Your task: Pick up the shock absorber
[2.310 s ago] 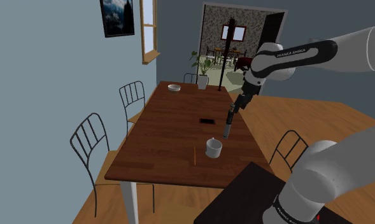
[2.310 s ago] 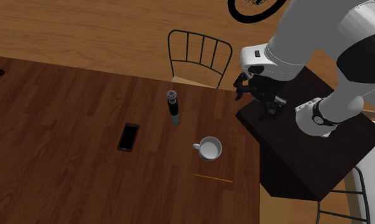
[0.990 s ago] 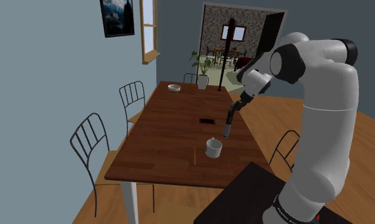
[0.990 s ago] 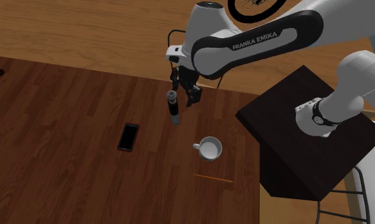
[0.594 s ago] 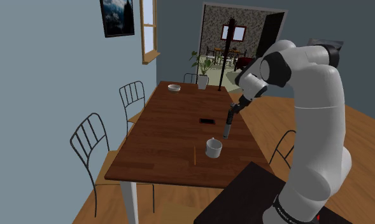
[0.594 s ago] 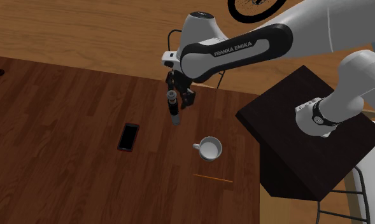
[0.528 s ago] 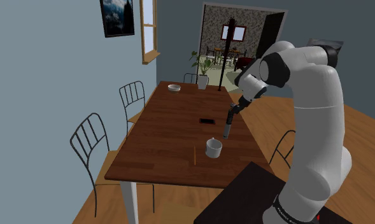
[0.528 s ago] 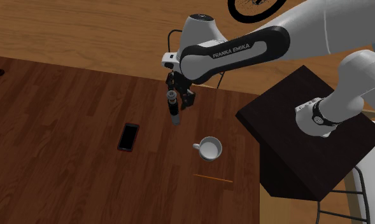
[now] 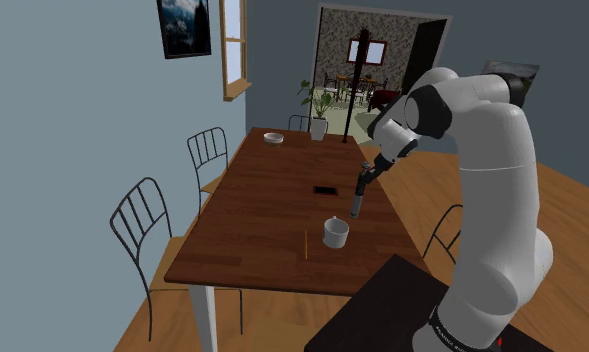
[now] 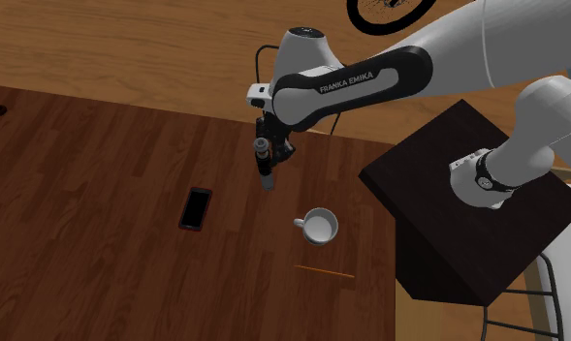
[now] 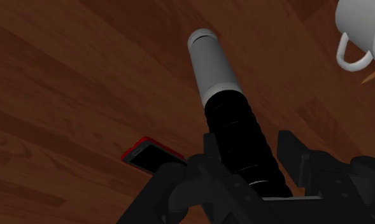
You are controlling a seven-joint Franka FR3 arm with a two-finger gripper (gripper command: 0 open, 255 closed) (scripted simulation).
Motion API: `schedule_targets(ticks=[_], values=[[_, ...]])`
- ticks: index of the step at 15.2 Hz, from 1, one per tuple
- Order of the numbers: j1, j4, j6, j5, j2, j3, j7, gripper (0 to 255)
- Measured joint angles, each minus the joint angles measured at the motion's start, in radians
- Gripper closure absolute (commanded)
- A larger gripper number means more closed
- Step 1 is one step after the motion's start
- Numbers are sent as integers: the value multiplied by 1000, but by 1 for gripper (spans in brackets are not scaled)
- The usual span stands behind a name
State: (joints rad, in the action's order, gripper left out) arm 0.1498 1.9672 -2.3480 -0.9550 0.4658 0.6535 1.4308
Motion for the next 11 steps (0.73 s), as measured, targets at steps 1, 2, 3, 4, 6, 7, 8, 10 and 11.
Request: schedule_targets(ticks=[1, 2, 3, 4, 6, 7, 8, 10, 11], values=[[0, 0, 0, 0, 0, 0, 0, 255], [0, 0, 0, 0, 0, 0, 0, 255], [0, 0, 0, 0, 0, 0, 0, 255], [0, 0, 0, 0, 0, 0, 0, 255], [0, 0, 0, 0, 0, 0, 0, 255], [-3, 0, 3, 6, -4, 3, -5, 255], [-6, 0, 6, 13, -11, 7, -12, 255], [-15, 2, 15, 33, -29, 18, -28, 255], [-21, 1, 21, 47, -40, 25, -41, 255]])
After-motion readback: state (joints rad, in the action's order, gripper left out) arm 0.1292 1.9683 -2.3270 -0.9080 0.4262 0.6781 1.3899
